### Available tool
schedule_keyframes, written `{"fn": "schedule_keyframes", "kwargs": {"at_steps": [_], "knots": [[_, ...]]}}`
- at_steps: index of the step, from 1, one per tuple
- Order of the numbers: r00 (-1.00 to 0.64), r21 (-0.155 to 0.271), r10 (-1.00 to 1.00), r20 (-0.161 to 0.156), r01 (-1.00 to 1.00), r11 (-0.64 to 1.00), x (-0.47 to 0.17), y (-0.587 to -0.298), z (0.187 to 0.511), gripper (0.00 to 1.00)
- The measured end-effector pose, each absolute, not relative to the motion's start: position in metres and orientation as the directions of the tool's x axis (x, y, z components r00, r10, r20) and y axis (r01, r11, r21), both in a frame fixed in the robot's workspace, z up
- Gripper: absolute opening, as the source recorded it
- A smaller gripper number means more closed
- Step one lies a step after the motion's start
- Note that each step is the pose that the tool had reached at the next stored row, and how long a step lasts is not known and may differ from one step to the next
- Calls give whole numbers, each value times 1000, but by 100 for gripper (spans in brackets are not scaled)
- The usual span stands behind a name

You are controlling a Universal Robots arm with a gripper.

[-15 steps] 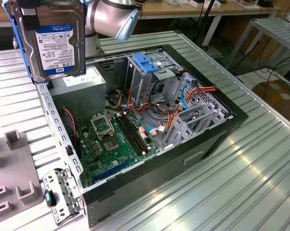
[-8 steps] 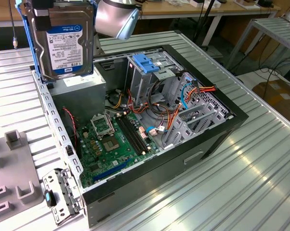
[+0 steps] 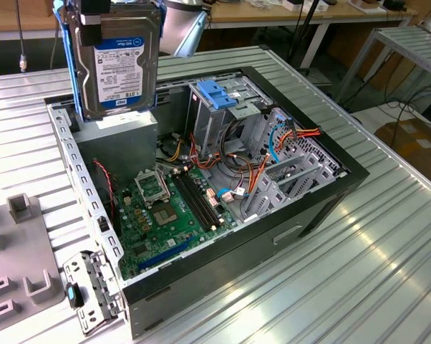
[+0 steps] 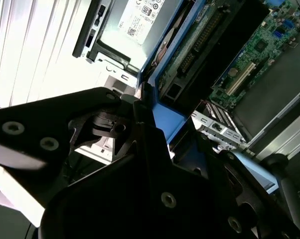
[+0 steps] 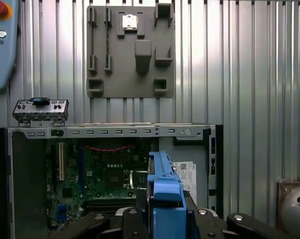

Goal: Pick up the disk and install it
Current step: 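Pick up the disk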

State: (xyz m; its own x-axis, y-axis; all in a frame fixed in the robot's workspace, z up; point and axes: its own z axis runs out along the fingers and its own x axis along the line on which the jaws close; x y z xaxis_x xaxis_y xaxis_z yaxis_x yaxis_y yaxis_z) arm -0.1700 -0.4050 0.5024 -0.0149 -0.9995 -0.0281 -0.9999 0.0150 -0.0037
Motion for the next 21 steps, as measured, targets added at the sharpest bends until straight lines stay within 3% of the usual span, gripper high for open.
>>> {"fn": "schedule_keyframes", "kwargs": {"at_steps": [21], "knots": [[-22, -4, -999, -28, -1000, 22, -127, -416, 501, 37]]}}
